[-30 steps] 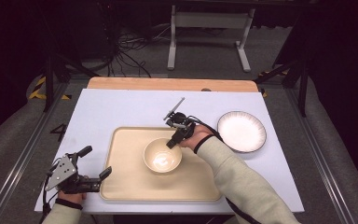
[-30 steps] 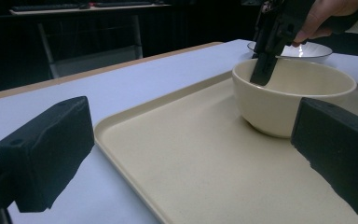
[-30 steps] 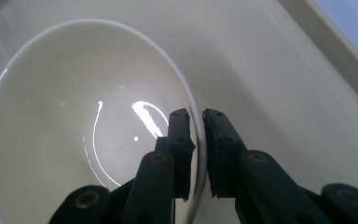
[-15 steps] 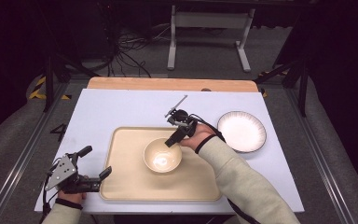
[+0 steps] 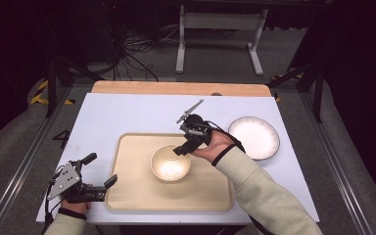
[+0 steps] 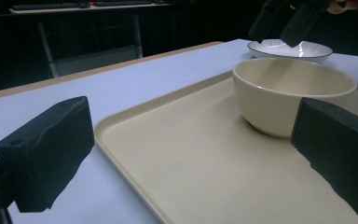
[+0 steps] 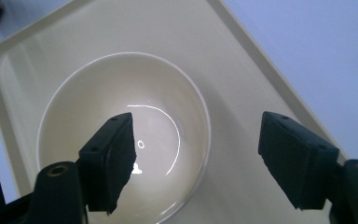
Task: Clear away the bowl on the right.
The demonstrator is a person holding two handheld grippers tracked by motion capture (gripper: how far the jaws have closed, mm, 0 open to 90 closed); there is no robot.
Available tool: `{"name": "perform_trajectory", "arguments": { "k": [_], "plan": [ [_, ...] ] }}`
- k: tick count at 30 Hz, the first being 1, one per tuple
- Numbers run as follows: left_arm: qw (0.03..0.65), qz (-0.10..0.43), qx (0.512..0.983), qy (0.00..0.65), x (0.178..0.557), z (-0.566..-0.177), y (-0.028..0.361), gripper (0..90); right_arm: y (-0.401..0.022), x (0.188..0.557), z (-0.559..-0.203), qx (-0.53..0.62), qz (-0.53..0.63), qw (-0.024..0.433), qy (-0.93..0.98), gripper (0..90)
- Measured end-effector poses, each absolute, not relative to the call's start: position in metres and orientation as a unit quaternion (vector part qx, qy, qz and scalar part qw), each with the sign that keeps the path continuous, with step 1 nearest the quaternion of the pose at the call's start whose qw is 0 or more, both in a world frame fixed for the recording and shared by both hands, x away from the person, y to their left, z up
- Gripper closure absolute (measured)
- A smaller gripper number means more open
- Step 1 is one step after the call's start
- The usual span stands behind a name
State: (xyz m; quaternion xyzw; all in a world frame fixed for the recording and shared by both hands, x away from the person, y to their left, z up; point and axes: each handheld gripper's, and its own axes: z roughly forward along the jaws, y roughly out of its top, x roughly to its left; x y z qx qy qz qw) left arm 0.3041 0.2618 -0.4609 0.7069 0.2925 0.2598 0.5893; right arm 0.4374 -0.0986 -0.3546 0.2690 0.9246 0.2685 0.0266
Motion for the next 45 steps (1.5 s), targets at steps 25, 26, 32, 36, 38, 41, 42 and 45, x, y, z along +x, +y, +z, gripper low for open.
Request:
{"name": "perform_trajectory", "arguments": {
  "k": [25,26,32,36,38,41,42,45],
  "plan": [
    [0.589,0.26,0.707,0.292,0.304,-0.461,0.262,0.2,-0.154,0.411,-0.325,0.283,0.3,0.053,0.909,21.8],
    [0.59,0.26,0.707,0.292,0.304,-0.461,0.262,0.2,-0.157,0.41,-0.324,0.287,0.301,0.056,0.908,21.4],
    [0.589,0.26,0.707,0.292,0.304,-0.461,0.262,0.2,-0.177,0.406,-0.322,0.297,0.309,0.061,0.902,20.0],
    [0.589,0.26,0.706,0.293,0.304,-0.461,0.262,0.2,-0.19,0.402,-0.323,0.301,0.318,0.065,0.897,17.8],
    [0.589,0.26,0.707,0.293,0.304,-0.461,0.262,0.2,-0.195,0.401,-0.323,0.295,0.33,0.069,0.894,15.3],
    [0.589,0.26,0.707,0.293,0.304,-0.461,0.262,0.2,-0.2,0.398,-0.324,0.287,0.346,0.093,0.888,9.1],
    [0.589,0.261,0.707,0.293,0.304,-0.461,0.262,0.2,-0.202,0.397,-0.326,0.283,0.353,0.101,0.886,8.0],
    [0.589,0.261,0.707,0.292,0.304,-0.461,0.262,0.2,-0.21,0.395,-0.332,0.282,0.369,0.116,0.878,5.9]
  ]
}}
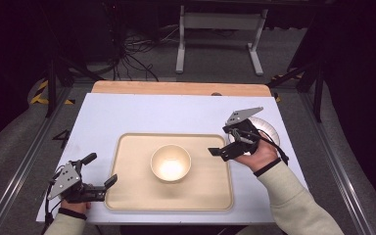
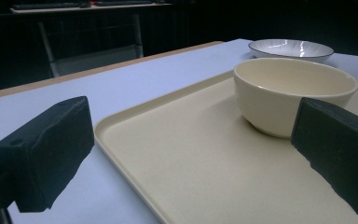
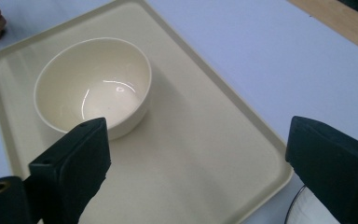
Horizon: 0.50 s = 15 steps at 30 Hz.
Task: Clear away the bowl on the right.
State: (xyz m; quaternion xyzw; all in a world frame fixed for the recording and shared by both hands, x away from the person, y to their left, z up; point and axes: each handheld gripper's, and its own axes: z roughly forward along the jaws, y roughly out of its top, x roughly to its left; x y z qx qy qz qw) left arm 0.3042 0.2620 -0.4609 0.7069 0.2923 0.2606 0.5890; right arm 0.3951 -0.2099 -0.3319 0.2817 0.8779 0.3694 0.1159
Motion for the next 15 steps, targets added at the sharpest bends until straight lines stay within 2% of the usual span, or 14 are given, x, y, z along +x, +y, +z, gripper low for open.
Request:
{"name": "perform_trajectory", "arguments": {
  "k": [15],
  "plan": [
    [0.589,0.262,0.706,0.293,0.304,-0.461,0.262,0.2,-0.239,0.383,-0.368,0.279,0.452,0.19,0.826,0.1]
  ]
}}
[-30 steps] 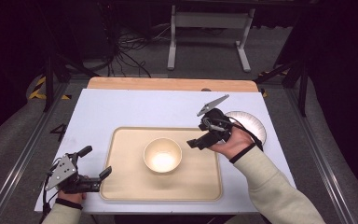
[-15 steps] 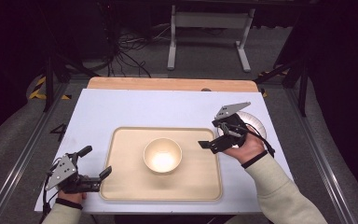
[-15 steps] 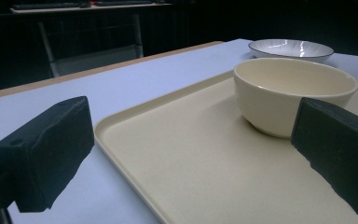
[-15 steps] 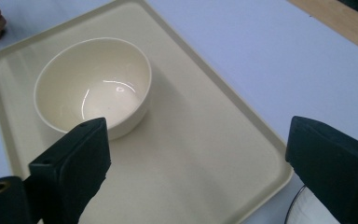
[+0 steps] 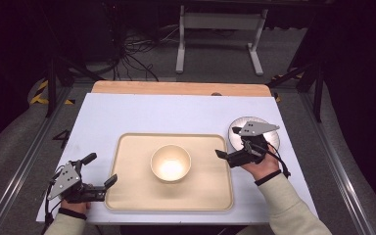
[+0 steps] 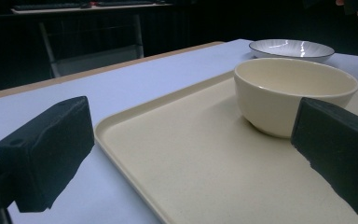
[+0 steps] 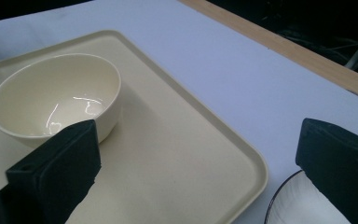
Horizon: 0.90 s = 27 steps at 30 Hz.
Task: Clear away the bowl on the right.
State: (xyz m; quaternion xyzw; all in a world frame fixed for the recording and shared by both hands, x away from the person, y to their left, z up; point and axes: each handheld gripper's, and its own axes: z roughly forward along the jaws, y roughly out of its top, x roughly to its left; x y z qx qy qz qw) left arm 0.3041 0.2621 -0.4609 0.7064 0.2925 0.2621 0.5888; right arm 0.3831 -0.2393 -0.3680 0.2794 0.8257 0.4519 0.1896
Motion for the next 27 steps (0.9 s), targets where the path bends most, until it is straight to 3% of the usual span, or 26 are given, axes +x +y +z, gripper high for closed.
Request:
{"name": "perform_trajectory", "arguments": {
  "k": [4,27],
  "plan": [
    [0.589,0.262,0.707,0.292,0.304,-0.461,0.262,0.2,-0.249,0.379,-0.378,0.283,0.474,0.19,0.812,0.0],
    [0.589,0.262,0.706,0.293,0.304,-0.461,0.263,0.2,-0.286,0.341,-0.429,0.277,0.548,0.312,0.725,0.0]
  ]
}}
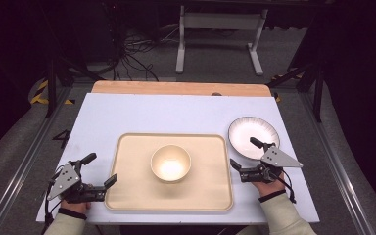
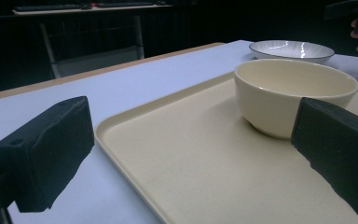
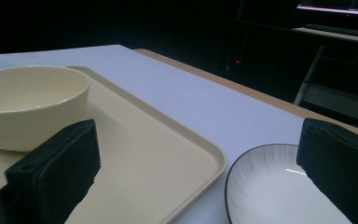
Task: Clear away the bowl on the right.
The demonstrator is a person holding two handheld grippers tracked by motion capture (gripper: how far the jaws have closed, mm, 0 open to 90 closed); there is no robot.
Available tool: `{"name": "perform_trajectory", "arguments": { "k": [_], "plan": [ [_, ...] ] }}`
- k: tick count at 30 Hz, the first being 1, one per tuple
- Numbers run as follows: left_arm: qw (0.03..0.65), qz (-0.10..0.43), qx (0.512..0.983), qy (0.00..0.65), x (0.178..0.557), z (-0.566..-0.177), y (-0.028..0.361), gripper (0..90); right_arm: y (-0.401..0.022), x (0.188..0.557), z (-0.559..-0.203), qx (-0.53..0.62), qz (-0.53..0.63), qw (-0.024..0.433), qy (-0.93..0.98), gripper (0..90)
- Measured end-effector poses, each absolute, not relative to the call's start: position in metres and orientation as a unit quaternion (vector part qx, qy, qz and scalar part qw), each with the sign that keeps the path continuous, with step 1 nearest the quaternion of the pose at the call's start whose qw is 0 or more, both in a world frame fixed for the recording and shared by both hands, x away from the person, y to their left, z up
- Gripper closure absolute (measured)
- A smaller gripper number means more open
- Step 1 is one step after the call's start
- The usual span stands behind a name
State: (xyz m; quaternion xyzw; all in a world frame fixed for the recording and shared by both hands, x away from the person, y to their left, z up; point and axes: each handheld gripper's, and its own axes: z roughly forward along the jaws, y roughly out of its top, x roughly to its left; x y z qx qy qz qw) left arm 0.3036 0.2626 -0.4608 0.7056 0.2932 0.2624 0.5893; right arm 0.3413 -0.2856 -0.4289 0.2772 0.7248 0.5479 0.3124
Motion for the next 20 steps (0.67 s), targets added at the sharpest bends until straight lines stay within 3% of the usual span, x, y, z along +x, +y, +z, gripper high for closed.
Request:
{"name": "perform_trajectory", "arguments": {
  "k": [20],
  "plan": [
    [0.591,0.262,0.704,0.294,0.304,-0.461,0.263,0.2,-0.287,0.337,-0.442,0.282,0.552,0.308,0.722,0.0]
  ]
}}
